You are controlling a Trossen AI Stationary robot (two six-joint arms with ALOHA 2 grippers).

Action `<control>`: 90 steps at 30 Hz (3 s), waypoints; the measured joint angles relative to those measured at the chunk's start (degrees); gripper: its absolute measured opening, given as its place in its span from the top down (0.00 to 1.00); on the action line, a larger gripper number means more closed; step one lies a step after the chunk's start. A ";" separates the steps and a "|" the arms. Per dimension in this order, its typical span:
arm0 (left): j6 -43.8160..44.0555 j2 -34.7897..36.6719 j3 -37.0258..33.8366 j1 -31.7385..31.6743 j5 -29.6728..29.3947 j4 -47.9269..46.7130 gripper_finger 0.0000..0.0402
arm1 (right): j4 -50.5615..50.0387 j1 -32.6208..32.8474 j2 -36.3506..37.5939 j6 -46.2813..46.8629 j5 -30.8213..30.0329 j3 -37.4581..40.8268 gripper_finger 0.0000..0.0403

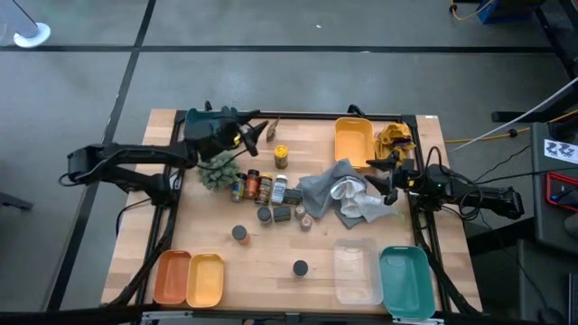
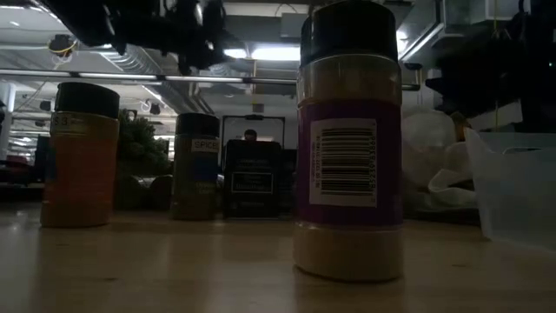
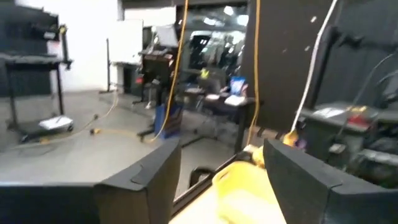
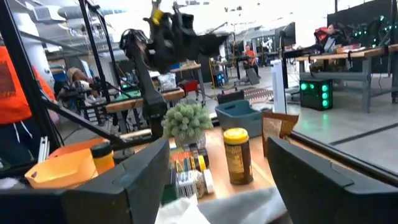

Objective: Sort spices by type
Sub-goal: Put the orange seasoning pack into the dark blue bin

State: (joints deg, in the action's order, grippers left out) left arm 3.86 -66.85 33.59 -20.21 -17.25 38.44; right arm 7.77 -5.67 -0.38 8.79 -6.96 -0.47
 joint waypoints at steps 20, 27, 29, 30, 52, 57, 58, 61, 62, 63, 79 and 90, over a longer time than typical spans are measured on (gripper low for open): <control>0.64 -20.36 0.06 -6.95 0.51 -3.29 0.41 | 1.58 0.00 -0.01 -0.14 0.07 0.00 0.33; 0.17 -24.83 0.06 -7.25 0.56 -2.79 0.41 | 1.56 0.02 0.00 -0.16 0.07 0.00 0.33; -0.04 -25.96 0.06 -7.81 0.58 -2.52 0.41 | 1.55 0.01 0.00 -0.16 0.07 0.00 0.33; -0.02 -26.55 0.06 -8.18 0.56 -2.13 0.41 | 1.53 0.02 -0.01 -0.16 0.07 0.00 0.33; -1.04 -37.17 10.12 -12.52 4.09 -5.60 0.61 | 1.16 0.00 -0.01 -0.16 -0.02 0.00 0.33; -0.87 -37.08 10.24 -12.52 4.08 -6.22 0.88 | 1.14 0.02 0.00 -0.16 -0.02 0.00 0.33; -0.86 -36.81 10.24 -12.52 4.06 -6.37 0.93 | 1.14 0.01 0.01 -0.16 -0.02 0.00 0.33; -0.68 -35.22 10.24 -12.52 4.08 -6.35 0.97 | 1.14 0.00 -0.01 -0.16 -0.04 -0.01 0.33; -0.85 -34.34 10.24 -12.52 4.06 -6.30 0.97 | 1.16 0.02 0.00 -0.16 -0.04 0.00 0.33; -0.85 -33.19 10.24 -12.52 4.08 -6.48 0.97 | 1.15 0.00 -0.01 -0.16 -0.04 0.00 0.33; -2.26 -2.32 10.23 -14.87 -4.73 -31.64 0.99 | 1.13 0.00 -0.01 -0.14 0.00 0.00 0.33; 7.95 2.79 7.34 -18.77 -10.74 -49.98 0.99 | 1.13 0.00 -0.01 -0.14 0.02 0.00 0.33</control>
State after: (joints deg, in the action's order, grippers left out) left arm 11.80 -64.07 40.94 -38.98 -27.98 -11.54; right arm 8.91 -5.66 -0.38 8.64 -6.94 -0.47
